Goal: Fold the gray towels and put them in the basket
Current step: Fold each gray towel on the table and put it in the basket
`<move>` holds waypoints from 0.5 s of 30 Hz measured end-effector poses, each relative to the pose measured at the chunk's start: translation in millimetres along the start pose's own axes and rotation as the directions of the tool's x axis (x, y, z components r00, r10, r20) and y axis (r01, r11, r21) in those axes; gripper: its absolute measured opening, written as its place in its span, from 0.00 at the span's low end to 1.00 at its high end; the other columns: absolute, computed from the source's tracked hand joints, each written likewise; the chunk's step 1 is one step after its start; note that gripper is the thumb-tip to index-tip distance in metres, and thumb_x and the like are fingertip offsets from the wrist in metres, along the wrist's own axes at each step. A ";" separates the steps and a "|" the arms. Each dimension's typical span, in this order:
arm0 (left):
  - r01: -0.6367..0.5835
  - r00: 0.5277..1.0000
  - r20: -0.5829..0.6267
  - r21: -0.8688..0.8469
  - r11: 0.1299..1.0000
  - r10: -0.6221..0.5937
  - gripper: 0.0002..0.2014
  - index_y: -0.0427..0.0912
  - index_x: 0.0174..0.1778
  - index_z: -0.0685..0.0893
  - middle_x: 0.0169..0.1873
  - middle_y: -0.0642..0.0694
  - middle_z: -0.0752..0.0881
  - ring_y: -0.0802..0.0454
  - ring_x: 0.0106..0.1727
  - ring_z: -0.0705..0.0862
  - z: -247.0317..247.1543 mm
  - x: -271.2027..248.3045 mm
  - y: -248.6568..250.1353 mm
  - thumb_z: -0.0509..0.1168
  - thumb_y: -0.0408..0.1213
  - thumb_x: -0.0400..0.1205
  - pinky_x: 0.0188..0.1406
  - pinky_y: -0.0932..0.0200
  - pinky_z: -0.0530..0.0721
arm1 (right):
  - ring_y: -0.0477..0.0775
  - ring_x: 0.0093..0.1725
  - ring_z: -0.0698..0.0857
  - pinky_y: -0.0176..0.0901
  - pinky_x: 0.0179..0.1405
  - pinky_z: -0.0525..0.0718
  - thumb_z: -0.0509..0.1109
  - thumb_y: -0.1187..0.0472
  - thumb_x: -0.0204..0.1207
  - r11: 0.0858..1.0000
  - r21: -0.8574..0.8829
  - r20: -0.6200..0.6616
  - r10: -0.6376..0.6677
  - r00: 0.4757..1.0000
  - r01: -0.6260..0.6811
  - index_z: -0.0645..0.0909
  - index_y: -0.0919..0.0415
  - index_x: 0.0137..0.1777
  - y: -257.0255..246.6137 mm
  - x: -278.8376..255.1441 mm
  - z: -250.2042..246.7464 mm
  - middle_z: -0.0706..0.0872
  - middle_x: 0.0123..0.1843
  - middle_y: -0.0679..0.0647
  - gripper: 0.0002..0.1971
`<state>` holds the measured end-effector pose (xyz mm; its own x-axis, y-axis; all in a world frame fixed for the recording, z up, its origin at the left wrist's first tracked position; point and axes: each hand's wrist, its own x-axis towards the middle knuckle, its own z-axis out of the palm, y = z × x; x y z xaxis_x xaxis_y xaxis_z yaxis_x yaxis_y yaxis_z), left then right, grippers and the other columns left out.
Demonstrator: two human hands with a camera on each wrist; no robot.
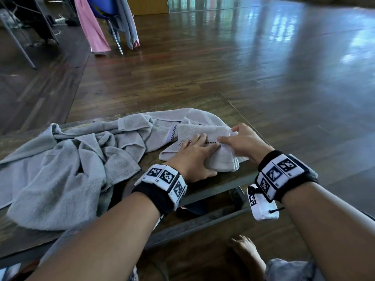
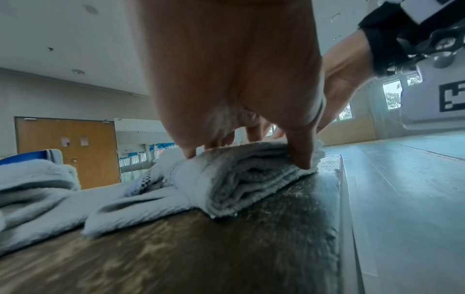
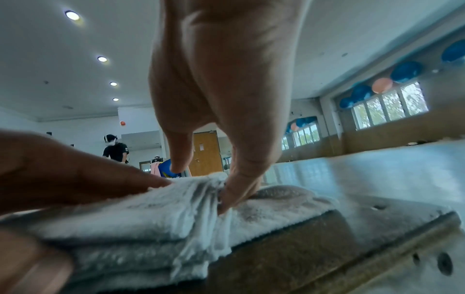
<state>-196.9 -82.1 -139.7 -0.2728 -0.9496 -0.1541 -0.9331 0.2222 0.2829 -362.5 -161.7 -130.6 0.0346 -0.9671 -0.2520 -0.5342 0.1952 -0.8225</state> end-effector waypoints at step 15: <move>-0.005 1.000 0.019 -0.065 0.998 0.007 0.29 0.62 0.86 0.58 0.88 0.40 0.45 0.46 0.88 0.39 -0.2 3.5 8.4 0.57 0.56 0.87 0.85 0.44 0.37 | 0.59 0.45 0.88 0.49 0.47 0.88 0.73 0.54 0.78 0.938 -0.347 -0.115 -0.032 0.993 -0.010 0.83 0.65 0.51 -0.7 -7.9 -10.6 0.87 0.54 0.61 0.12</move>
<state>-205.6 -83.6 -137.8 -0.2833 -0.9439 -0.1698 -0.9143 0.2123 0.3450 -371.4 -155.9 -122.6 -0.0459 -0.9852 -0.1653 -0.7943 0.1363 -0.5920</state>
